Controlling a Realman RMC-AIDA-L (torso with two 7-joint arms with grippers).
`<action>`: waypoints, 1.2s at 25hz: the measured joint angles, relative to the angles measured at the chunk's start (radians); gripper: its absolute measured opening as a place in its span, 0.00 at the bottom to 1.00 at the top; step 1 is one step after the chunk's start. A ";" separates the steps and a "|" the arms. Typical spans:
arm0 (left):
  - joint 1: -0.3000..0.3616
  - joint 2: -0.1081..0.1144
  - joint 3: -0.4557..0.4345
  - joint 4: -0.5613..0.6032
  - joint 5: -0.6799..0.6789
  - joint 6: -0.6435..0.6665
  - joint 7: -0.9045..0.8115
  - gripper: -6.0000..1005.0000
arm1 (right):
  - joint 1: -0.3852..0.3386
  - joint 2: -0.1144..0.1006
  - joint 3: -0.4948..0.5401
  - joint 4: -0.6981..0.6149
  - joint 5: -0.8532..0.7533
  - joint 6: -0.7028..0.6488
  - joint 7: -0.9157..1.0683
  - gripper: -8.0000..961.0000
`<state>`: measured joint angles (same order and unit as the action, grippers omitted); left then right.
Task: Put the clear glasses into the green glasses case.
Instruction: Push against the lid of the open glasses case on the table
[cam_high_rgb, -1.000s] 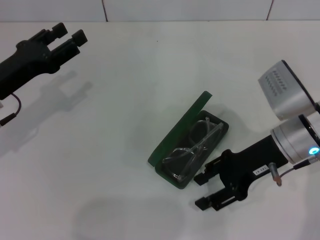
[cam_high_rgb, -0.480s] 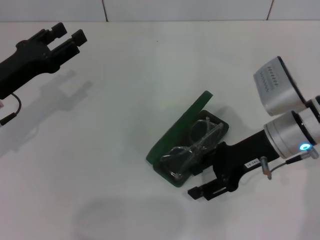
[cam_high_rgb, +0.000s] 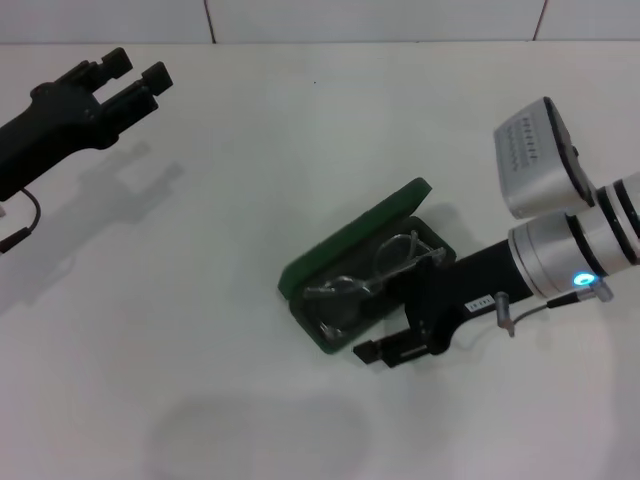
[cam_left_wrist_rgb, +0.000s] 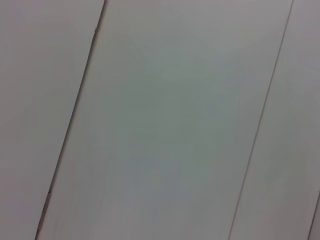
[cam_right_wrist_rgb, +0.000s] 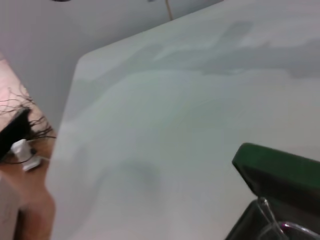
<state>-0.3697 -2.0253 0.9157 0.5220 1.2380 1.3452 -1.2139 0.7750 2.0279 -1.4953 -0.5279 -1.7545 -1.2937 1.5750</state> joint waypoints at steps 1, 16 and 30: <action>0.001 0.000 0.000 0.000 0.000 0.000 0.000 0.70 | 0.000 0.000 -0.009 -0.002 0.014 0.017 0.000 0.66; -0.006 0.002 -0.009 0.002 0.000 -0.006 0.003 0.70 | -0.074 0.000 -0.024 -0.054 0.229 0.122 -0.179 0.66; -0.008 0.002 -0.009 0.001 0.000 -0.041 0.007 0.70 | -0.082 -0.046 -0.039 -0.064 0.206 0.013 -0.164 0.66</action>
<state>-0.3781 -2.0230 0.9065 0.5230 1.2379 1.3047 -1.2071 0.6925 1.9820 -1.5344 -0.5921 -1.5488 -1.2808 1.4110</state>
